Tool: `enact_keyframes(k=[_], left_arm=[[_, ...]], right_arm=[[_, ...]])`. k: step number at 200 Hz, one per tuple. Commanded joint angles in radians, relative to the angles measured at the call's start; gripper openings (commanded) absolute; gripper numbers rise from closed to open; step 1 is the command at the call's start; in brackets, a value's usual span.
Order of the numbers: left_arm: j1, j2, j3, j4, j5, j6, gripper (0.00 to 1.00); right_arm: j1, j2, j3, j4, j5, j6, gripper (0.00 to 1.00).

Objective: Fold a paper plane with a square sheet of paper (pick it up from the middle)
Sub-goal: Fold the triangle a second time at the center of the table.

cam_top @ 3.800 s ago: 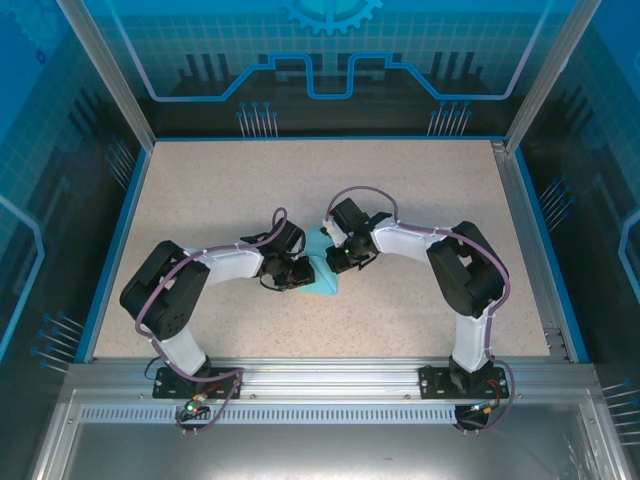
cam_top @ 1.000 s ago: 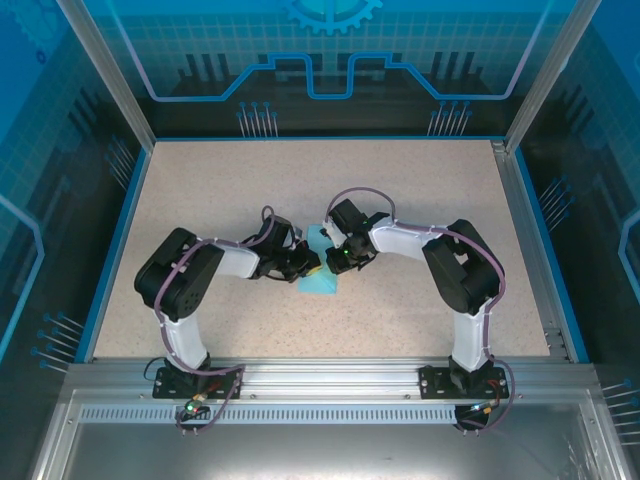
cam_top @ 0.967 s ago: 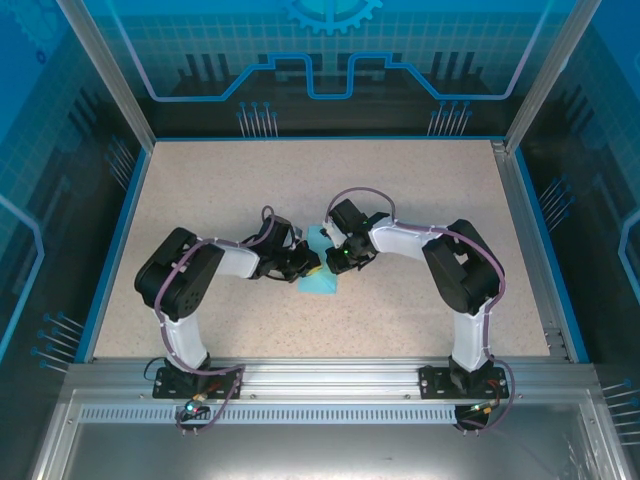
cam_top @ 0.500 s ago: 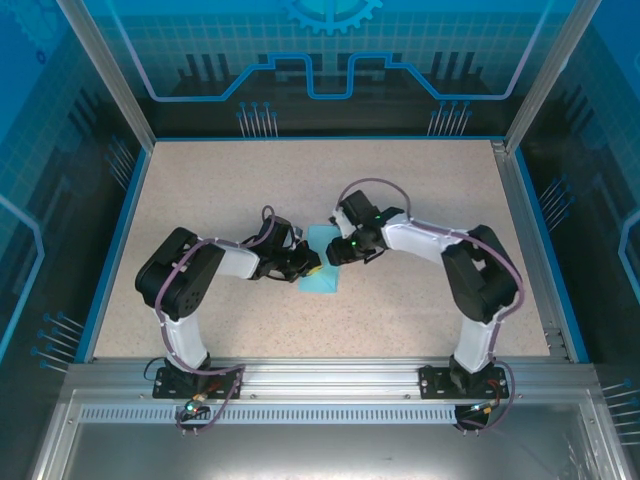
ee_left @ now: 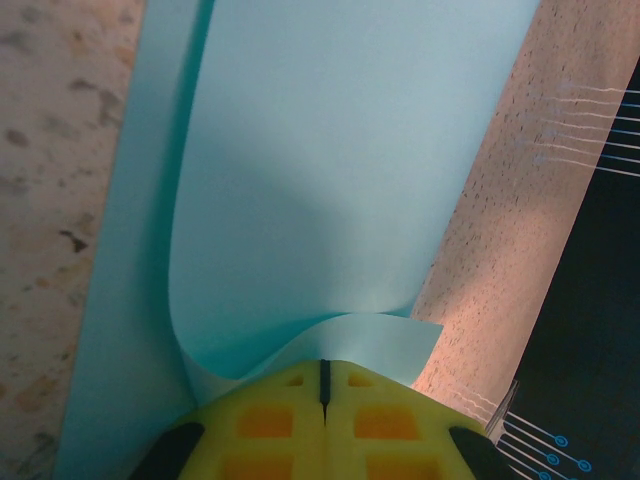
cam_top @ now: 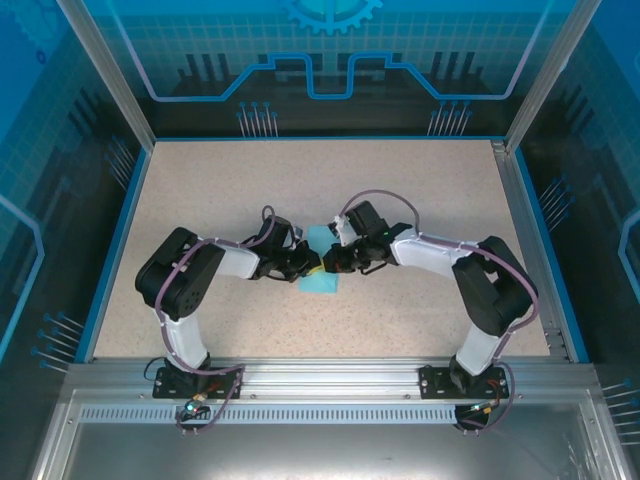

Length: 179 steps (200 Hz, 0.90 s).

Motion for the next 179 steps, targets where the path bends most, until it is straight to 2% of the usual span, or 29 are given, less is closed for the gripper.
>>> enact_keyframes(k=[1,179], left_arm=[[0.003,0.017,-0.018,-0.067,-0.019,0.024,0.0],[0.003,0.014,-0.019,-0.077,-0.017,0.03,0.0]], right_arm=[[0.037,0.051,0.018,0.029,-0.039,0.045,0.05],[0.019,0.149,0.009,-0.02,0.038,0.025,0.06]])
